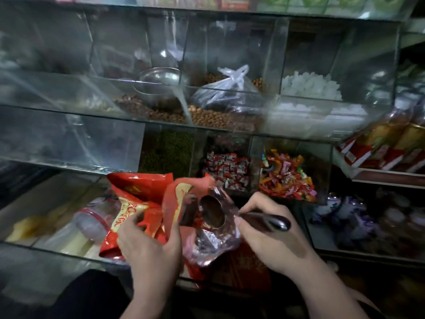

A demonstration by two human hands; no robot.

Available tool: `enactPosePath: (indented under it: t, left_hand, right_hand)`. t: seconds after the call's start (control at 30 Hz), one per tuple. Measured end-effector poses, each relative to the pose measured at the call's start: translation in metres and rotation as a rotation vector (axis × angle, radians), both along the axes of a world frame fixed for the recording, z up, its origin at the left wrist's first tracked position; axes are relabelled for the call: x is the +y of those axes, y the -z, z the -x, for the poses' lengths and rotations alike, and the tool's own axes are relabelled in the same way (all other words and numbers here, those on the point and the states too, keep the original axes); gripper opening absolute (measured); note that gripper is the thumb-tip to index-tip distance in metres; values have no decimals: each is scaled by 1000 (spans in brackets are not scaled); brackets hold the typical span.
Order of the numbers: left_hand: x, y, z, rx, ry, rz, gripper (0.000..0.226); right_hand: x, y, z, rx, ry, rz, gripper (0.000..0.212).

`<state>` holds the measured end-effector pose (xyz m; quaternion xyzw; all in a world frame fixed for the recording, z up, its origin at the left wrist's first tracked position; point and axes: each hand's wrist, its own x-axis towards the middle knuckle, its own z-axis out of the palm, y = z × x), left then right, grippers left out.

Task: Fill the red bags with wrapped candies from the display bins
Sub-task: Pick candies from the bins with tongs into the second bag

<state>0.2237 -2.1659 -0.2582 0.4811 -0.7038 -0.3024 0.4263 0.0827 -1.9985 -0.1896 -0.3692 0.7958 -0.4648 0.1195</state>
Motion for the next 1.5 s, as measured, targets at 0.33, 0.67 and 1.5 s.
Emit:
enactPosePath:
  t: [0.33, 0.67, 1.5]
  left_hand:
    - [0, 6, 33, -57, 412, -298, 29]
    - [-28, -46, 76, 110, 741, -381, 27]
    - [-25, 76, 53, -291, 771, 79, 57]
  right_hand:
    - [-6, -4, -6, -187, 101, -201, 30]
    - [1, 8, -20, -260, 180, 90, 36]
    - [30, 10, 5, -510, 257, 403, 12]
